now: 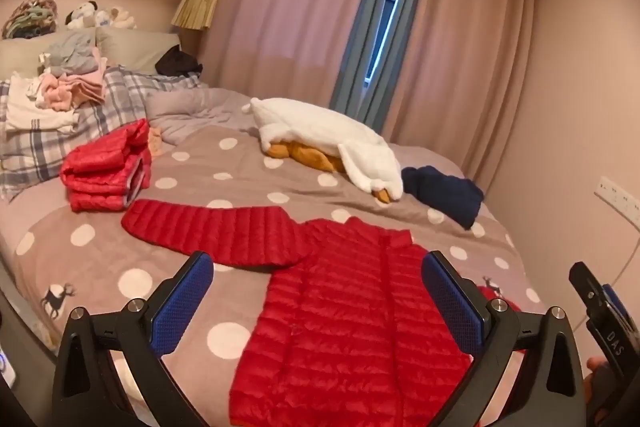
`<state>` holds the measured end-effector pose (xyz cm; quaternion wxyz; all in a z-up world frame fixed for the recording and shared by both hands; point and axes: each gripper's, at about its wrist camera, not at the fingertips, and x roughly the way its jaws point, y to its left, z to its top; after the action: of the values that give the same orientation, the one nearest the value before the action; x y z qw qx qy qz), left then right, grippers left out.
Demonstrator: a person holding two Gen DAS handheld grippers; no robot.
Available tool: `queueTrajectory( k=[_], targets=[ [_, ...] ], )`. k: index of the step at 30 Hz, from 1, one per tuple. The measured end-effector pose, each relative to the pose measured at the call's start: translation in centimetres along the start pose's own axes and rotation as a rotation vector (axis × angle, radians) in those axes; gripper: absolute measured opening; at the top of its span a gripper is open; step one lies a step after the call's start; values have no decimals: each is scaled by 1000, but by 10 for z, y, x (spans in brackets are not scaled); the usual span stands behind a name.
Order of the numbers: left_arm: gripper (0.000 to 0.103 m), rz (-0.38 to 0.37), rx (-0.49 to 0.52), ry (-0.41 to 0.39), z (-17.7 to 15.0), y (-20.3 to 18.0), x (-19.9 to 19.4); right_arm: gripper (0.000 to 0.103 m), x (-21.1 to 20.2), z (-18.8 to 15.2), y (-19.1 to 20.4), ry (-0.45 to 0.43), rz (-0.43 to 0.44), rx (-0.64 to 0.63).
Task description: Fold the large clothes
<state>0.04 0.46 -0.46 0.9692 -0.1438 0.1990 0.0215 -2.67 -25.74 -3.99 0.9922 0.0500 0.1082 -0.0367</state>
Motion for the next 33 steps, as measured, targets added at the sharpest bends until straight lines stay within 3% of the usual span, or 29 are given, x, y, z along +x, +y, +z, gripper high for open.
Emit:
queueTrajectory(
  k=[7, 14, 18, 33],
  targets=[
    [103, -2, -16, 2, 0, 3, 1, 103, 0, -2, 3, 0, -6, -13],
    [103, -35, -94, -26, 2, 14, 2, 103, 0, -3, 6, 5, -11, -29],
    [103, -41, -118, 0, 3, 16, 10, 103, 0, -2, 7, 5, -14, -28],
    [103, -44, -124, 8, 0, 10, 15, 103, 7, 0, 3, 26, -6, -25]
  ],
)
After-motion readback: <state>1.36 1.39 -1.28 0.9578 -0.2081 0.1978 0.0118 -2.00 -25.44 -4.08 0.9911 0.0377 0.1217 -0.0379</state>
